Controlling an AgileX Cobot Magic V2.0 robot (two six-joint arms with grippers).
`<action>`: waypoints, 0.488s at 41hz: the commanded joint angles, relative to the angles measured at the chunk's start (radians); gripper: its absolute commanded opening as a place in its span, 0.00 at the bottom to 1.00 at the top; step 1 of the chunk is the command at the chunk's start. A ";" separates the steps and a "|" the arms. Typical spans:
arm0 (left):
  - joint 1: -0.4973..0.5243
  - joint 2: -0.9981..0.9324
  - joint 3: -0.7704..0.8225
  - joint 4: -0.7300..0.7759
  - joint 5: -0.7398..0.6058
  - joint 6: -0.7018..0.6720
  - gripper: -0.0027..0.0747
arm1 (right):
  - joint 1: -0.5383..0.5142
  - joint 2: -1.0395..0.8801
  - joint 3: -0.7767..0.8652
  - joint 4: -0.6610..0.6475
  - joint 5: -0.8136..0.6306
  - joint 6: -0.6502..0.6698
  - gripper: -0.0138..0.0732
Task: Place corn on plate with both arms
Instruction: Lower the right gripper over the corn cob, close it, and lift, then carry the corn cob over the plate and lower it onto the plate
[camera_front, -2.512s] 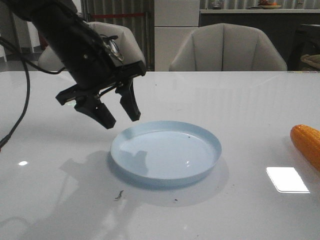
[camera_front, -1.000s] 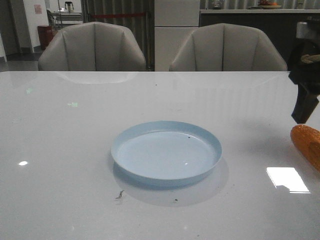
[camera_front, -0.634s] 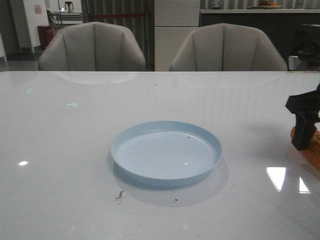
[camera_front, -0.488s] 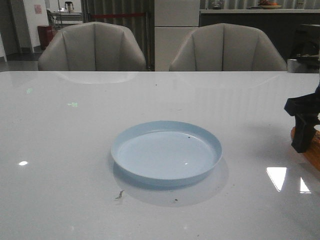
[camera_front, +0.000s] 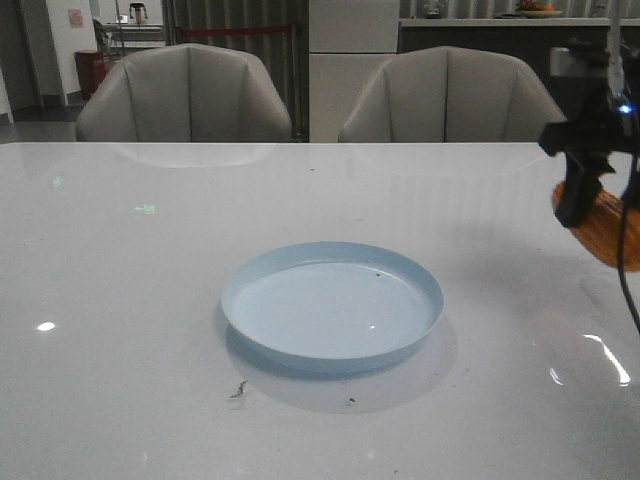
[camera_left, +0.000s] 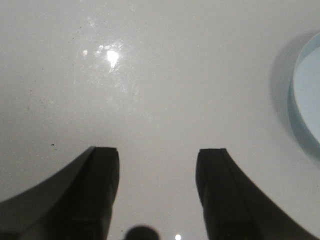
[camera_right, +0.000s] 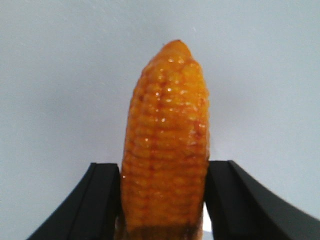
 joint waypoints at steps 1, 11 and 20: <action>0.002 -0.031 -0.027 -0.032 -0.079 -0.010 0.58 | 0.057 -0.045 -0.109 0.009 0.016 -0.032 0.42; 0.002 -0.031 -0.027 -0.048 -0.086 -0.010 0.58 | 0.238 -0.045 -0.239 0.009 0.018 -0.033 0.42; 0.002 -0.031 -0.027 -0.075 -0.086 -0.010 0.58 | 0.362 -0.010 -0.238 0.009 0.024 -0.033 0.42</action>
